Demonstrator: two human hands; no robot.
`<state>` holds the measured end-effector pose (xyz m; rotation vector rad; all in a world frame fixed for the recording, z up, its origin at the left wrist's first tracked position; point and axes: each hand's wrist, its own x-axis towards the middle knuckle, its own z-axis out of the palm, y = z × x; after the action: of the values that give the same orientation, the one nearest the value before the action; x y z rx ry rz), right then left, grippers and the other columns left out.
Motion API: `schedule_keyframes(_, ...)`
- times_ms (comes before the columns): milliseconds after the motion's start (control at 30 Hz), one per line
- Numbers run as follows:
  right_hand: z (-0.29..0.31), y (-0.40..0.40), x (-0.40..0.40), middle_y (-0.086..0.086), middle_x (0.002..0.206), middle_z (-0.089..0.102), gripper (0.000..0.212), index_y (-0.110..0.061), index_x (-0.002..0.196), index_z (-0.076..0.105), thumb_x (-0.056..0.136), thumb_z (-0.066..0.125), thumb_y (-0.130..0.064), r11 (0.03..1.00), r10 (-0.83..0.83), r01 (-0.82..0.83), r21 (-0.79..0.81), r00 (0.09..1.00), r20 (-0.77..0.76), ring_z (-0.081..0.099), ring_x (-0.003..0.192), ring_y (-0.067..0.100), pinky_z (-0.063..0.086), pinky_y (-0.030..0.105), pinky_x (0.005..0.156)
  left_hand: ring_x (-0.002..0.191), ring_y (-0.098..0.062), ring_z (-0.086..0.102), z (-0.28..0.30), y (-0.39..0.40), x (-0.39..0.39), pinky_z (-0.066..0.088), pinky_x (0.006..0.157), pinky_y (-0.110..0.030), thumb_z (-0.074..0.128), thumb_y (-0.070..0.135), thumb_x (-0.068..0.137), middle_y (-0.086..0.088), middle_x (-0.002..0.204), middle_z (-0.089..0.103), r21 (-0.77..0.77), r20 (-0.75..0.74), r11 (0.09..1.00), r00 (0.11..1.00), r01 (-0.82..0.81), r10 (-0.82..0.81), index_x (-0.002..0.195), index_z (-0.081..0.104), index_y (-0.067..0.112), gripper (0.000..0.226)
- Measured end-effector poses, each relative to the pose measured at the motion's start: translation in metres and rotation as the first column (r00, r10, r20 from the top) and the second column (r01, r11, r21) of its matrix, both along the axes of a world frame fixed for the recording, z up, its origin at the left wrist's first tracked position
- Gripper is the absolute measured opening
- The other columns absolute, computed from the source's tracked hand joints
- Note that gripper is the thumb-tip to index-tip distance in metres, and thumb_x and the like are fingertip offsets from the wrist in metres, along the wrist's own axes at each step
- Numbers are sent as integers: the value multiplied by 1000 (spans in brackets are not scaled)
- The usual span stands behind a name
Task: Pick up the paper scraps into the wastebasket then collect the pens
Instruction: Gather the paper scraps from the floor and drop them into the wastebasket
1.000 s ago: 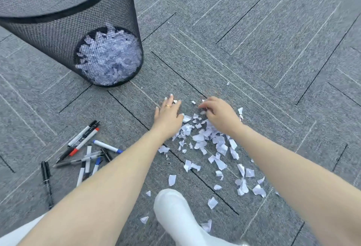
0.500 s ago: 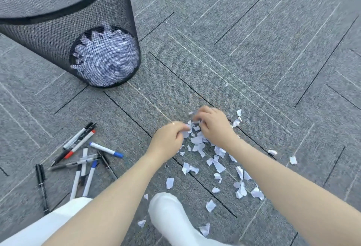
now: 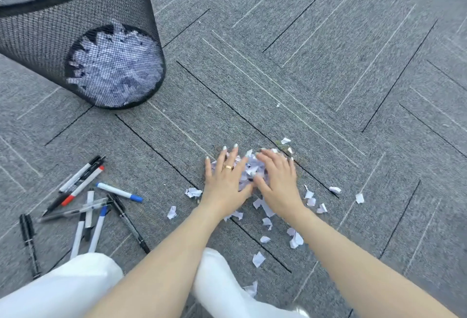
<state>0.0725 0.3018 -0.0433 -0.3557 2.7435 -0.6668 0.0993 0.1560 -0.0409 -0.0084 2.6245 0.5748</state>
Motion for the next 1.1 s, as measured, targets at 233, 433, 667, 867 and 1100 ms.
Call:
schedule_keyframes(233,-16,-10,13,4,121,53,46,-25,127,45,85,40,-44,992,10,16,121,977,-215,39,111,20,38,42,93,98,-25,60,-8,-17,15,42,79,-35,37,35,82,-6,118,59,-133,-231,980,957,146,-174,116,48,22,37)
schedule_keyframes(433,-5,-18,-7,7,91,58,27,-14,95,58,88,39,-32,977,173,-139,162,960,-220,57,68,27,44,34,54,87,-33,60,10,-9,-11,38,54,-37,37,16,96,-11,115,46,-166,-134,967,968,192,-215,124,39,13,28)
schedule_keyframes(667,7,-15,-23,3,83,56,24,-10,97,51,96,38,-31,968,189,-178,174,981,-46,56,63,25,31,30,47,77,-32,58,17,-14,-32,36,57,-37,33,10,96,-12,95,56,44,67,997,996,63,-66,103,36,15,9)
schedule_keyframes(867,34,-23,-30,2,61,44,17,-8,79,50,89,43,-20,806,-457,537,-250,832,313,30,50,14,25,27,48,53,-8,39,48,-32,-54,31,46,-21,31,24,100,4,74,49,305,199,949,980,-80,18,112,46,16,21)
schedule_keyframes(1100,95,-55,-75,2,69,48,15,-7,80,49,90,51,-17,150,-427,931,-332,364,828,43,51,11,37,23,46,45,-7,30,125,-62,-78,26,39,-18,33,27,100,-12,82,58,407,93,912,995,-58,22,91,47,19,18)
